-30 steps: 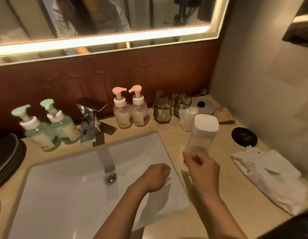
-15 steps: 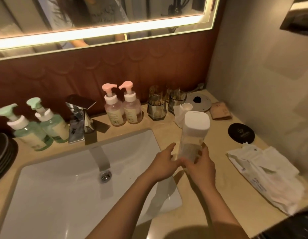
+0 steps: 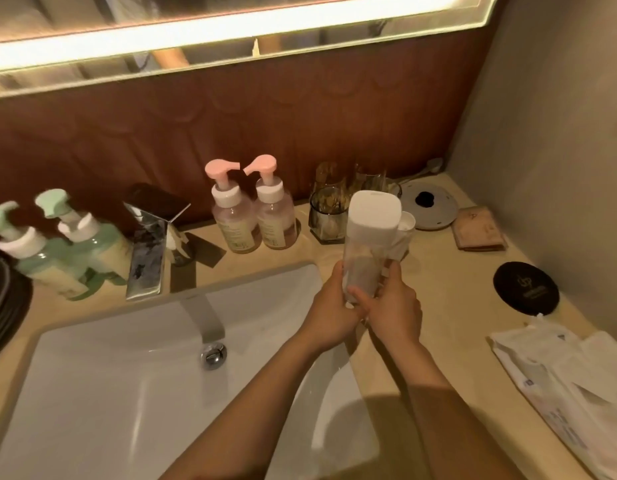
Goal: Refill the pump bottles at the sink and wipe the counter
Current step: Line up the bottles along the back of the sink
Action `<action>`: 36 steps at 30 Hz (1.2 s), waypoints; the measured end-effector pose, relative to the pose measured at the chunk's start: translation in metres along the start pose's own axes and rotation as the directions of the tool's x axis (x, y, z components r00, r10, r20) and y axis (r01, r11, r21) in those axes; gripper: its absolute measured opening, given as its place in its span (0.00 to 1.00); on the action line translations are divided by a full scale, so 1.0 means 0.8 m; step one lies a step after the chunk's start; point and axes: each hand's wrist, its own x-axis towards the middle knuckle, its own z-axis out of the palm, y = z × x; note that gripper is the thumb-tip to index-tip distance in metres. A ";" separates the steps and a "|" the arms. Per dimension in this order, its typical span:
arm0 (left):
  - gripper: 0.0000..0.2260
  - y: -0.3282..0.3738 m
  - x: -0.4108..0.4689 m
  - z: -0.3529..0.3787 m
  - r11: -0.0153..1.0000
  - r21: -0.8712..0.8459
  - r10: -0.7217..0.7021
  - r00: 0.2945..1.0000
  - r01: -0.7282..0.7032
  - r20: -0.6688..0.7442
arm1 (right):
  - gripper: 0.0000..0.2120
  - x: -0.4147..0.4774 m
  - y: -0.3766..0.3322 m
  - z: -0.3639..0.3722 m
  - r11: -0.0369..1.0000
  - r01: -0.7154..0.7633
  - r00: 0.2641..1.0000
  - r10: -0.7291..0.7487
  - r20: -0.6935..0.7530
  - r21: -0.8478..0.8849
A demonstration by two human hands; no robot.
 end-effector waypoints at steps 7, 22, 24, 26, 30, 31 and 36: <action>0.28 0.003 0.043 -0.016 1.000 0.002 0.001 0.999 -0.001 -0.041 | 0.31 0.043 -0.016 0.019 1.000 0.003 1.000 -0.003 -0.022 -0.013; 0.38 -0.002 0.055 -0.023 0.968 -0.140 -0.212 0.977 0.209 -0.003 | 0.30 0.057 -0.016 0.016 0.997 -0.072 0.988 0.072 0.138 -0.008; 0.35 -0.006 0.042 -0.020 0.946 -0.183 -0.275 0.961 0.266 -0.025 | 0.28 0.046 -0.012 0.007 0.996 -0.085 0.987 0.082 0.137 0.018; 0.29 -0.015 0.028 -0.018 0.930 -0.188 -0.327 0.945 0.315 -0.034 | 0.25 0.034 -0.006 0.000 0.992 -0.115 0.985 0.107 0.137 0.056; 0.18 -0.031 -0.016 -0.016 0.936 -0.143 -0.323 0.946 0.322 0.017 | 0.16 -0.005 0.011 -0.016 0.981 -0.149 0.986 0.139 0.088 0.127; 0.16 -0.033 -0.029 -0.013 0.938 -0.137 -0.315 0.948 0.317 0.041 | 0.15 -0.021 0.019 -0.022 0.978 -0.158 0.986 0.151 0.065 0.135; 0.14 -0.043 -0.072 -0.001 0.971 -0.084 -0.213 0.970 0.224 0.115 | 0.12 -0.086 0.048 -0.045 0.967 -0.216 0.974 0.224 -0.045 0.137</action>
